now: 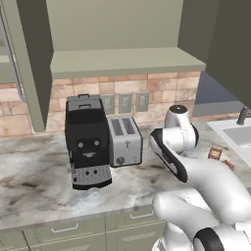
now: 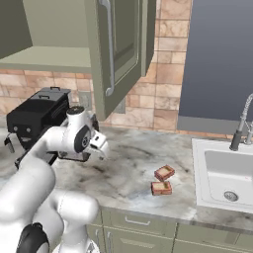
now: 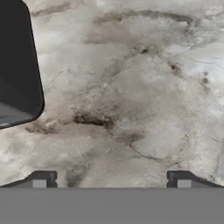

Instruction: Locate and retrieve the bar soap and bar soap from the cabinet. Place them next to the sink.

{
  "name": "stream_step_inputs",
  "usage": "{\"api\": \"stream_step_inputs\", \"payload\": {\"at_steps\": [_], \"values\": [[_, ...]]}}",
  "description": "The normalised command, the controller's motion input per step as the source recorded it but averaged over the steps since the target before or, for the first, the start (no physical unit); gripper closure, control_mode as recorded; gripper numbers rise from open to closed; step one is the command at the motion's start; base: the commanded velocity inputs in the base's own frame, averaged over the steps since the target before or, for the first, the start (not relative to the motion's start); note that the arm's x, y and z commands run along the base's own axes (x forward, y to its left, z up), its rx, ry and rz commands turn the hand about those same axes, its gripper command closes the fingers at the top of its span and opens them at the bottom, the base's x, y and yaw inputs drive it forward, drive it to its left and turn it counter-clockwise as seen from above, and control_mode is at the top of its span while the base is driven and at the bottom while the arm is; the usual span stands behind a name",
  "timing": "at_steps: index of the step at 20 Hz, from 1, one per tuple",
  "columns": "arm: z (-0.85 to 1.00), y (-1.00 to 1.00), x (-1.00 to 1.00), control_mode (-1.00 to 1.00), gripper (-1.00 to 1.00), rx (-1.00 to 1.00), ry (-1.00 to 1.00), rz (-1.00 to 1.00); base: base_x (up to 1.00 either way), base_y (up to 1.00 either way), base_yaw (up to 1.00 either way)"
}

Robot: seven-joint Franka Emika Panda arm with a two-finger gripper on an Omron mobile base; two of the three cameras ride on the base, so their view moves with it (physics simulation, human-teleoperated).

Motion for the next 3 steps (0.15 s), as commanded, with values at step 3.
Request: {"api": "stream_step_inputs", "payload": {"at_steps": [3], "values": [[0.31, 0.62, -0.48, -1.00, -1.00, -0.02, -0.06, 0.01, 0.00, 0.00, 0.00]]}}
